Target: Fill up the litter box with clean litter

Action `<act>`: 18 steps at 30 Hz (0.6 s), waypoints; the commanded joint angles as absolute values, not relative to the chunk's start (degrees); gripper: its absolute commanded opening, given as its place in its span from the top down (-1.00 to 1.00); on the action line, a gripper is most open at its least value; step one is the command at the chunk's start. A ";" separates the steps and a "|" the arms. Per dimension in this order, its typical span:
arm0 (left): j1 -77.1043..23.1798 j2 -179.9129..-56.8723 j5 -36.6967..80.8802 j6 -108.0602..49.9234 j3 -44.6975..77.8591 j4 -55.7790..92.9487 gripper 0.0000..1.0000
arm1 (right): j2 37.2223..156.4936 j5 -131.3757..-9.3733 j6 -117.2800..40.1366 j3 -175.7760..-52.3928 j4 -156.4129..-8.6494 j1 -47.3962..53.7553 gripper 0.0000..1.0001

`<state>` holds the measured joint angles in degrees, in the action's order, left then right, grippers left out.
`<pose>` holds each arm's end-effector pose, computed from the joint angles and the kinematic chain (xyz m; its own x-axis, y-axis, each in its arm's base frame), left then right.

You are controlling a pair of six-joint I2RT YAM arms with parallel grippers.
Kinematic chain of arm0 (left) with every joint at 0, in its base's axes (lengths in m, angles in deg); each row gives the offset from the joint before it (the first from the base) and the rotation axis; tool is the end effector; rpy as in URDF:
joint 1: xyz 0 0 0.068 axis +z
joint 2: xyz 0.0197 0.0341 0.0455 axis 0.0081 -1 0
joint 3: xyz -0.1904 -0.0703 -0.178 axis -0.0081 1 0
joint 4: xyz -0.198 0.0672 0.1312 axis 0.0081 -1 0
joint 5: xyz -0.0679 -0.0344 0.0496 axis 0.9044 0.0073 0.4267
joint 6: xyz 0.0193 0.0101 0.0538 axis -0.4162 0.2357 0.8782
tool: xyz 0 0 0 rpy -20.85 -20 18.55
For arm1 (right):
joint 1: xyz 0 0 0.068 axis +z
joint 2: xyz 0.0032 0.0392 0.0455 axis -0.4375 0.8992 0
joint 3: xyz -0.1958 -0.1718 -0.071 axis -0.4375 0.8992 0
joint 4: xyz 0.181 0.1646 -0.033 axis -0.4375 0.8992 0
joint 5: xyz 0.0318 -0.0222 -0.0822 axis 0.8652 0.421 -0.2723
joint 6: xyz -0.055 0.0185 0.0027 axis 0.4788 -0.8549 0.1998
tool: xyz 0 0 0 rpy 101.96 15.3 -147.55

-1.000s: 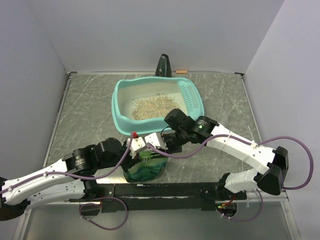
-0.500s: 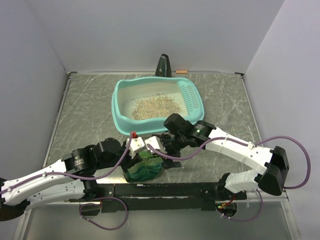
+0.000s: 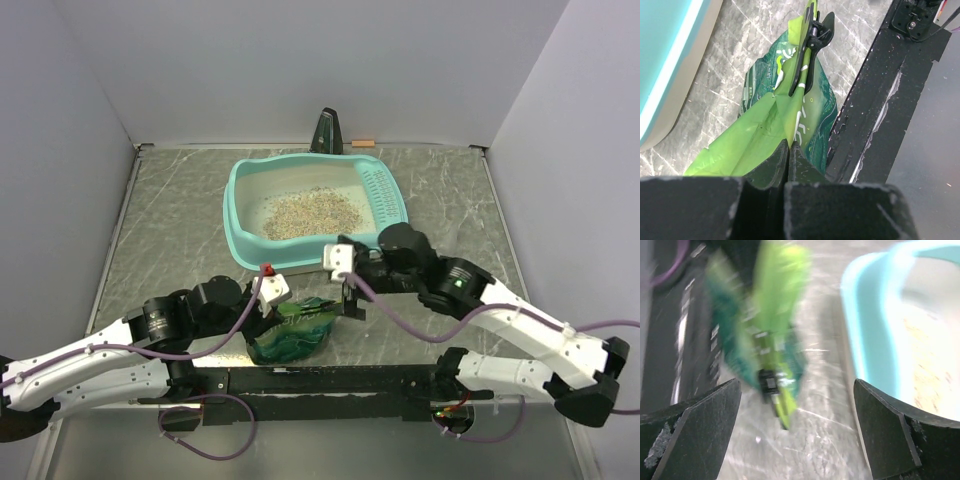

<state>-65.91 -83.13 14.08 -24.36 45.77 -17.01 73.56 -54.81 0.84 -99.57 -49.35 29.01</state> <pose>0.0606 -0.1327 0.2942 -0.3194 0.4110 -0.8538 0.8792 0.4648 -0.1052 0.1032 0.1756 0.3508 0.2654 -0.4839 -0.8339 -0.9550 -0.0131 -0.2964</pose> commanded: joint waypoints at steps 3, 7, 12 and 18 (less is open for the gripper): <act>-66.12 -81.31 14.62 -23.91 42.96 -11.73 0.47 | 69.57 -81.49 -21.72 -103.48 -55.19 28.11 -0.99; -66.03 -78.68 16.73 -23.38 40.16 -9.89 0.15 | 70.10 -86.97 -24.10 -106.39 -51.22 27.84 -0.99; -66.12 -78.05 15.50 -23.90 36.64 -8.57 -0.25 | 70.18 -91.28 -31.58 -107.09 -50.87 27.84 -0.99; -66.03 -80.34 10.33 -26.01 33.29 -7.43 -0.99 | 65.97 -96.56 -39.40 -103.94 -55.87 27.84 -1.00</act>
